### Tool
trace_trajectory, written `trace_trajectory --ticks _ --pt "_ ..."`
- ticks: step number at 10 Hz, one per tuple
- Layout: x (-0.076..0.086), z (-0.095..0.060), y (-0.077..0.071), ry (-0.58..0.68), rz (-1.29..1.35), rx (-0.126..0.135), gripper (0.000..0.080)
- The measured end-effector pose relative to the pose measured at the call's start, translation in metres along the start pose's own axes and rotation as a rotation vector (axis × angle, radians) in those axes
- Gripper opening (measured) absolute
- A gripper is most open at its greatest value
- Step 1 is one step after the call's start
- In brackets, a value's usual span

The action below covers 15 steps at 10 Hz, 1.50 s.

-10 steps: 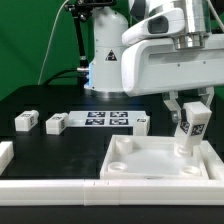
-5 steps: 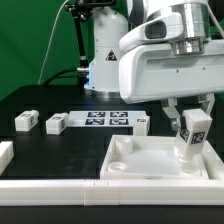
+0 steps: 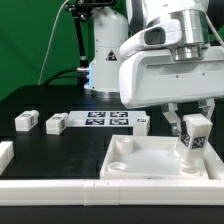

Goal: Assemble one leg

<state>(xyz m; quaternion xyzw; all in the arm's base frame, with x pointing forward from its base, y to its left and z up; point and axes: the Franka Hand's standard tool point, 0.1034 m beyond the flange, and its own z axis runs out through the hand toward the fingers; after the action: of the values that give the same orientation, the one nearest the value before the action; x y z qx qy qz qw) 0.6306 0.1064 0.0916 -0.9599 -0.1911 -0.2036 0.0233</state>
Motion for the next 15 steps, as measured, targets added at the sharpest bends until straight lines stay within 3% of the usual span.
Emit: trace_trajectory --ticks 8,14,15 --pt "-0.003 0.013 -0.009 0.037 -0.007 -0.004 0.0290" --pt "-0.004 0.014 -0.009 0.061 -0.008 -0.011 0.0290" --pt "-0.004 0.014 -0.009 0.061 -0.008 -0.011 0.0482"
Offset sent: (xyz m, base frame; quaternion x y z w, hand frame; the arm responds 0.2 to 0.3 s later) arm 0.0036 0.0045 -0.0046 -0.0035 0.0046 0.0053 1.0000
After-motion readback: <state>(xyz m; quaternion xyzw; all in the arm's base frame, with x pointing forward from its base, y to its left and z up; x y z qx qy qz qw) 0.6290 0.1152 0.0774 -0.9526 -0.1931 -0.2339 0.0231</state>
